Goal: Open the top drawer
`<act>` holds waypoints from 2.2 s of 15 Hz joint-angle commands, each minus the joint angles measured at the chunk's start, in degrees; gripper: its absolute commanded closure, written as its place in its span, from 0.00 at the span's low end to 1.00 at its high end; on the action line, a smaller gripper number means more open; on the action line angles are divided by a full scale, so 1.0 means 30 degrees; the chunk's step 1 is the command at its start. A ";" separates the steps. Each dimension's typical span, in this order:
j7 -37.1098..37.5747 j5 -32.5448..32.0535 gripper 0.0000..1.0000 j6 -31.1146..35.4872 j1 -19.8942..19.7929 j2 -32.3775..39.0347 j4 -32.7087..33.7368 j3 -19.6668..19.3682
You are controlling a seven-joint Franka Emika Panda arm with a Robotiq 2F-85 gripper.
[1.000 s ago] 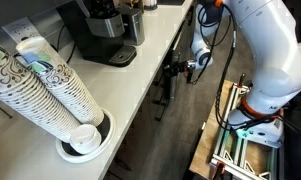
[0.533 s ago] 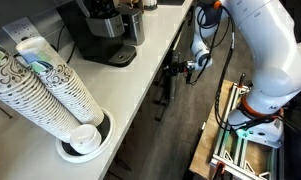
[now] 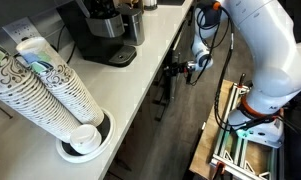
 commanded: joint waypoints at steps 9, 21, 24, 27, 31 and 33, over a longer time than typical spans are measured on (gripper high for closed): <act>-0.0066 0.0897 0.44 0.0092 0.0568 0.0187 -0.0110 -0.0319; -0.0213 0.1351 0.52 0.0425 0.1005 0.0031 -0.0380 -0.0440; -0.0175 0.1415 0.59 0.0480 0.1034 0.0041 -0.0395 -0.0454; -0.0147 0.1466 0.71 0.0515 0.1066 0.0054 -0.0365 -0.0483; 0.0066 0.1565 0.94 0.0544 0.1124 0.0003 -0.0375 -0.0506; 0.0135 0.1573 0.93 0.0580 0.1150 -0.0028 -0.0408 -0.0544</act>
